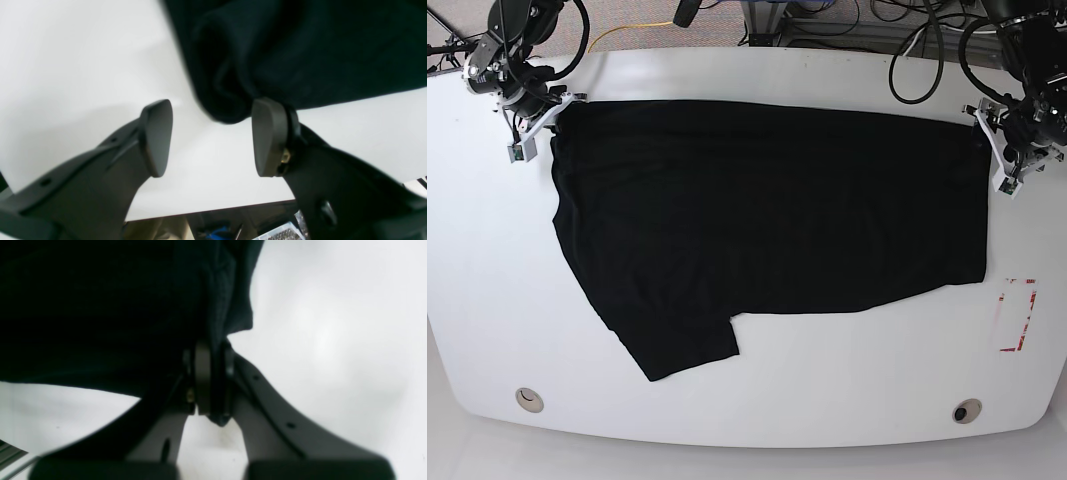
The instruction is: Fold the T-shirt properly
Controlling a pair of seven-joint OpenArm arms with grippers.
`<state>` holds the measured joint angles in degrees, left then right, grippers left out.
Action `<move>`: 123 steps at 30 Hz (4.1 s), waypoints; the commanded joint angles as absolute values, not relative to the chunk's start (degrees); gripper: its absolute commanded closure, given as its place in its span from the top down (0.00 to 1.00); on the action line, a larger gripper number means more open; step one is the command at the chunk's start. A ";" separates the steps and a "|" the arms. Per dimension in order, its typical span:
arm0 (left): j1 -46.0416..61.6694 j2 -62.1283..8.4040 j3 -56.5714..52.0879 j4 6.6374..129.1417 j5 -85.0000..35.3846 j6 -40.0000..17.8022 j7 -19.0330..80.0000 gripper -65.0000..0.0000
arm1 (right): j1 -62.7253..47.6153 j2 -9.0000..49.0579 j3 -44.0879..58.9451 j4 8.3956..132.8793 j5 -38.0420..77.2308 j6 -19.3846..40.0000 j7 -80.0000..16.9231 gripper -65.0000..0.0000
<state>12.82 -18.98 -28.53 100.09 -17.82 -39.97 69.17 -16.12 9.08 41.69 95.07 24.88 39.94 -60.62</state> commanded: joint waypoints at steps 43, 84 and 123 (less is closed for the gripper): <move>18.59 -19.91 -27.82 101.05 -14.37 -40.00 66.15 0.00 | -19.47 11.82 41.98 96.75 24.22 40.00 -61.85 0.00; 25.45 -30.81 -43.47 102.37 -31.08 -40.00 66.59 0.48 | -23.25 11.91 42.24 104.04 23.87 40.00 -64.04 0.48; 19.03 -31.69 -41.54 100.88 -43.56 -40.00 70.81 0.48 | -12.00 10.51 41.80 110.90 23.87 40.00 -69.85 0.49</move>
